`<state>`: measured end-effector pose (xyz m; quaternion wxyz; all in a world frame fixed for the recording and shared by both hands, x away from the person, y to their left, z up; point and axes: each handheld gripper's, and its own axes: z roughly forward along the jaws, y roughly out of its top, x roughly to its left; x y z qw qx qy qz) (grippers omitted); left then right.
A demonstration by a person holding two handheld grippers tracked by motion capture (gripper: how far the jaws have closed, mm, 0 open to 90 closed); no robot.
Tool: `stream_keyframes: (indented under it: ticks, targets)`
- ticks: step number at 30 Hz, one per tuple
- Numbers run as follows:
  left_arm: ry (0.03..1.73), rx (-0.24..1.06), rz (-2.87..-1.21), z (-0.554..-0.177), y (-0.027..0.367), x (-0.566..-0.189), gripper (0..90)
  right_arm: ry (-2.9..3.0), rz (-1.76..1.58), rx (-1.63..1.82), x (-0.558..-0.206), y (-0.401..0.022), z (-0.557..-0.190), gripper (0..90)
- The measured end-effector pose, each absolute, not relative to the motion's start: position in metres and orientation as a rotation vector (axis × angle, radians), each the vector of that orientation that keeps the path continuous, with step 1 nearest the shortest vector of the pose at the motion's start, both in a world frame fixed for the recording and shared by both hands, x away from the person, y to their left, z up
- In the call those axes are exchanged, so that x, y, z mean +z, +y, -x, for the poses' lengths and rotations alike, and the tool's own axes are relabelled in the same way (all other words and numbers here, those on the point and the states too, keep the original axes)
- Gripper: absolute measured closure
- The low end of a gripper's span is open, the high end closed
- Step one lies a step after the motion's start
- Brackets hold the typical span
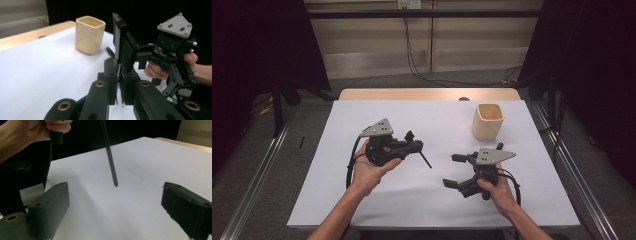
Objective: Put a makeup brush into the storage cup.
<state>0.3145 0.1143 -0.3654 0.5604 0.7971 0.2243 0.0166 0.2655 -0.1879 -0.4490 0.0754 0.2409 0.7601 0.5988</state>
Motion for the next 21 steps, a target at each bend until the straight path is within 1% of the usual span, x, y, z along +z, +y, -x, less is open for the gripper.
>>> stream_keyframes:
  ticks: [5,7,9,12,19,21]
  targets:
    - [0.534,0.001,-1.902,-0.32,0.11,-0.361,85.5,2.284,-0.728,1.781,-0.449,-0.188,-0.266,6.8]
    - [0.531,0.006,-1.917,-0.322,0.109,-0.359,85.5,2.274,-0.734,1.788,-0.45,-0.188,-0.267,6.6]
    - [0.525,-0.002,-1.925,-0.323,0.108,-0.358,85.5,2.253,-0.751,1.795,-0.45,-0.187,-0.267,4.8]
    - [0.533,0.001,-1.946,-0.322,0.106,-0.36,85.6,2.238,-0.759,1.823,-0.451,-0.186,-0.267,5.0]
    - [0.521,-0.039,-2.02,-0.321,0.097,-0.368,85.5,2.27,-0.742,1.845,-0.452,-0.183,-0.269,8.0]
    - [0.523,-0.069,-2.034,-0.32,0.095,-0.368,85.5,2.277,-0.735,1.835,-0.451,-0.182,-0.269,8.5]
